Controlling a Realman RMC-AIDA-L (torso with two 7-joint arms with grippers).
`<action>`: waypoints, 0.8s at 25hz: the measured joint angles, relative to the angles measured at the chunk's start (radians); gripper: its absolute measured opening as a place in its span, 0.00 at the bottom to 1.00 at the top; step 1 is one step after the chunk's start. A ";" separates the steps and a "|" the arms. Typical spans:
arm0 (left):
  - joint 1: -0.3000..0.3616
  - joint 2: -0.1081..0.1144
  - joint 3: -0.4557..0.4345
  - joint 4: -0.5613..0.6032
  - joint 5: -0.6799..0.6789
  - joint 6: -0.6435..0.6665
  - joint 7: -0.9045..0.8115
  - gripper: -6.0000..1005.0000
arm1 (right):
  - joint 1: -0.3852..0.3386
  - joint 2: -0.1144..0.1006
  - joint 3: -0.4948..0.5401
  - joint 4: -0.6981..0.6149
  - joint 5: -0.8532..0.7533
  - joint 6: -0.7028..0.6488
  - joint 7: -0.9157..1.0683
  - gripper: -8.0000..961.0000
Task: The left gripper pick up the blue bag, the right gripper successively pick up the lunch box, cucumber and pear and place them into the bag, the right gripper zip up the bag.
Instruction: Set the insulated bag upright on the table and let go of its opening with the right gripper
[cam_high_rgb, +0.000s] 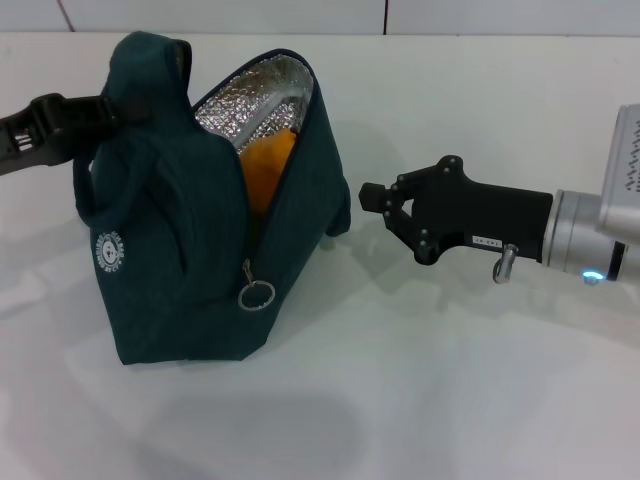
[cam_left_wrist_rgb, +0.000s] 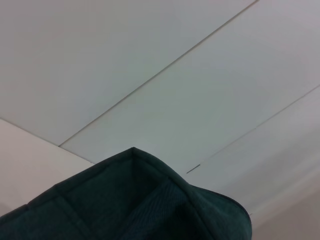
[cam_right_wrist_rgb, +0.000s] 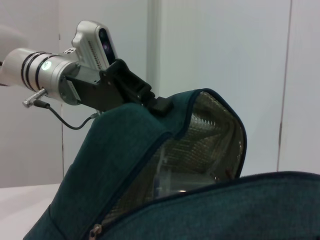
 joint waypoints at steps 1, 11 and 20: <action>0.001 0.001 0.000 0.000 0.000 0.001 0.000 0.05 | -0.001 0.000 0.001 -0.001 0.001 0.000 0.003 0.01; 0.013 0.003 0.000 0.005 -0.006 0.012 -0.003 0.05 | -0.004 -0.015 0.035 0.001 -0.004 -0.039 0.113 0.09; 0.009 0.002 0.000 0.006 -0.007 0.012 -0.003 0.05 | 0.025 -0.009 0.037 0.006 -0.106 -0.040 0.161 0.43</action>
